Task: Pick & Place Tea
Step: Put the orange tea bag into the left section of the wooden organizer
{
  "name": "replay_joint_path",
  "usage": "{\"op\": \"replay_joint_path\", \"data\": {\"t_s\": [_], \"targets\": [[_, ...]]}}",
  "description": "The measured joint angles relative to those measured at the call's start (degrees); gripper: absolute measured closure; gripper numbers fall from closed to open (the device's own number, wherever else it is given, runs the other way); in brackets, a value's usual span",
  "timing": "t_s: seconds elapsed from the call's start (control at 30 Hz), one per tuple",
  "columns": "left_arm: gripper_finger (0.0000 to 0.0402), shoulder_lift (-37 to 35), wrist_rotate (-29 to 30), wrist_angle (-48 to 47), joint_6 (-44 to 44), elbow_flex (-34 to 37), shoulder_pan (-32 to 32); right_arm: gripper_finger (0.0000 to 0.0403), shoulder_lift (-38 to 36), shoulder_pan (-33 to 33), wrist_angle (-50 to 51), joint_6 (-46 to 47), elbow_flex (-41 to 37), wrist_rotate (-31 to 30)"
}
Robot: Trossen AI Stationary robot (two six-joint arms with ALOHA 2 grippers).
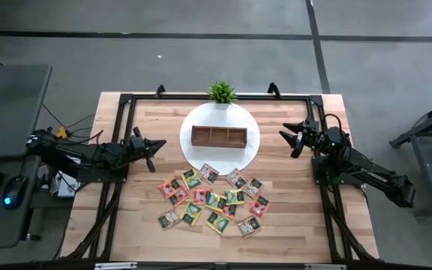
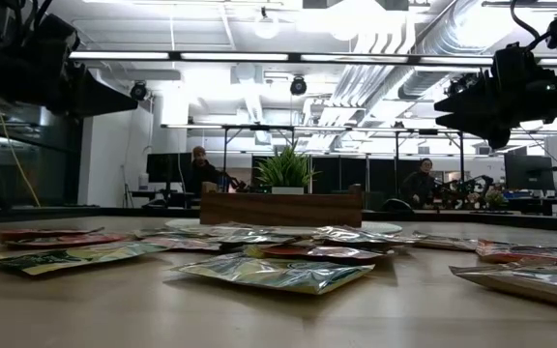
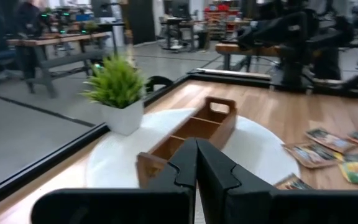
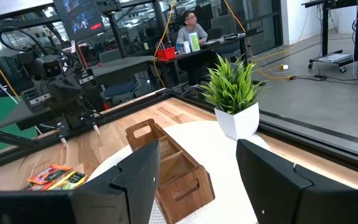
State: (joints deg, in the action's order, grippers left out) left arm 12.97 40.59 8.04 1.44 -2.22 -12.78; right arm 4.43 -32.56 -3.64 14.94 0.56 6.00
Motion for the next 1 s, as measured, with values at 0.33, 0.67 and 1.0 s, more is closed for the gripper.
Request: {"op": "replay_joint_path", "data": {"t_s": [0.33, 0.67, 1.0], "targets": [[0.0401, 0.0, 0.4, -0.2, 0.1, -1.4, 0.0, 0.0194, 0.0, 0.0, 0.0, 0.0, 0.0, 0.0], [0.0354, 0.3, 1.6, -20.6, 0.3, -15.3, 0.0, 0.0194, 0.0, 0.0, 0.0, 0.0, 0.0, 0.0], [0.0256, 4.6, 0.5, -36.4, 2.1, -26.0, 0.0, 0.0194, 0.0, 0.0, 0.0, 0.0, 0.0, 0.0]]}}
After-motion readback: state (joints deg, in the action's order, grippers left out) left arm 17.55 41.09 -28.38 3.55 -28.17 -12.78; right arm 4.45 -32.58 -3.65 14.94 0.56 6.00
